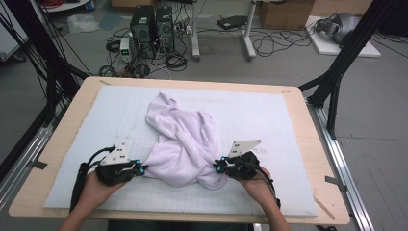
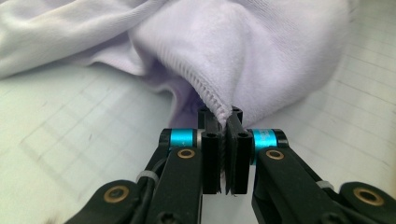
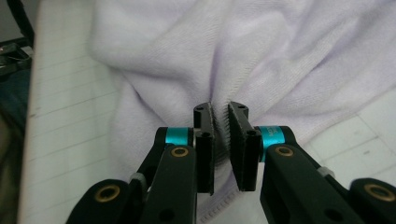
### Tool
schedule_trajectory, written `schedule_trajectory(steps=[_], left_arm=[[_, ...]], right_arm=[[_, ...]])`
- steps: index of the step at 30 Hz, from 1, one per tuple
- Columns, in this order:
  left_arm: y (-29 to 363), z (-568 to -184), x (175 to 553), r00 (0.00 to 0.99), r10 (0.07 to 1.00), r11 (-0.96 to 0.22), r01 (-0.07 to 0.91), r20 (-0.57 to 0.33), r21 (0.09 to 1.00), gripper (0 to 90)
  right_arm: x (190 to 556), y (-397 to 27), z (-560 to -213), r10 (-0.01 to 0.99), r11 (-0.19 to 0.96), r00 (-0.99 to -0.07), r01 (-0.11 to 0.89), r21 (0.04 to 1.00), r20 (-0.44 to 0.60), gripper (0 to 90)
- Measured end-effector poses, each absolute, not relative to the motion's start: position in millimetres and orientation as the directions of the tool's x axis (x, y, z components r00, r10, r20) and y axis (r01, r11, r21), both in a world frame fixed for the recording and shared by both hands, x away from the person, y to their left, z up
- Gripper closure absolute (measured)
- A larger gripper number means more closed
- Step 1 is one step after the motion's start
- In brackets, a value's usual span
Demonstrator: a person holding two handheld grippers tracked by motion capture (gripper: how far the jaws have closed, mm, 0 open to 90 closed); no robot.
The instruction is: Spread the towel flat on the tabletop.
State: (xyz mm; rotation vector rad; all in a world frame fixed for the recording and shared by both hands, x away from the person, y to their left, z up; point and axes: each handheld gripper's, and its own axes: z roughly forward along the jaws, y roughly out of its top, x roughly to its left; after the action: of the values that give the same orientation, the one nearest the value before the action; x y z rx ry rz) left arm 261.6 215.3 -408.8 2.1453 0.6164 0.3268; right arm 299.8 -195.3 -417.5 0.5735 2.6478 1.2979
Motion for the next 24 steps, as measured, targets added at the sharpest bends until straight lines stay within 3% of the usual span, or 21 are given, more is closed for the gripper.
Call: schedule_trajectory(steps=[8,9,11,12,15,20,24], left_arm=[[233.1,-408.9,224.3,0.860,0.508,-0.494,0.335,-0.046,0.802,85.6],[232.9,-409.1,223.1,0.864,0.501,-0.497,0.331,-0.046,0.802,83.2],[232.4,-407.9,223.8,0.861,0.506,-0.489,0.331,-0.046,0.807,66.7],[233.1,-406.5,225.5,0.859,0.510,-0.481,0.331,-0.048,0.812,58.3],[235.9,-399.5,233.7,0.845,0.531,-0.436,0.336,-0.063,0.835,50.8],[230.6,-392.8,258.0,0.828,0.559,-0.407,0.328,-0.052,0.853,48.3],[212.0,-397.0,286.4,0.826,0.561,-0.413,0.337,-0.055,0.846,50.1]], right_arm=[[259.8,-200.2,-411.4,0.321,0.563,-0.945,0.238,0.792,0.055,81.6],[256.0,-200.4,-410.0,0.312,0.564,-0.948,0.233,0.792,0.057,80.8],[252.5,-202.1,-408.1,0.307,0.554,-0.950,0.226,0.801,0.056,75.3],[255.6,-205.9,-405.2,0.317,0.532,-0.946,0.233,0.814,0.064,70.1],[267.6,-210.4,-399.8,0.354,0.495,-0.933,0.249,0.833,0.069,63.1],[290.2,-208.6,-399.3,0.390,0.467,-0.918,0.259,0.846,0.066,59.6],[320.7,-198.6,-418.0,0.442,0.514,-0.896,0.299,0.804,0.050,57.9]])
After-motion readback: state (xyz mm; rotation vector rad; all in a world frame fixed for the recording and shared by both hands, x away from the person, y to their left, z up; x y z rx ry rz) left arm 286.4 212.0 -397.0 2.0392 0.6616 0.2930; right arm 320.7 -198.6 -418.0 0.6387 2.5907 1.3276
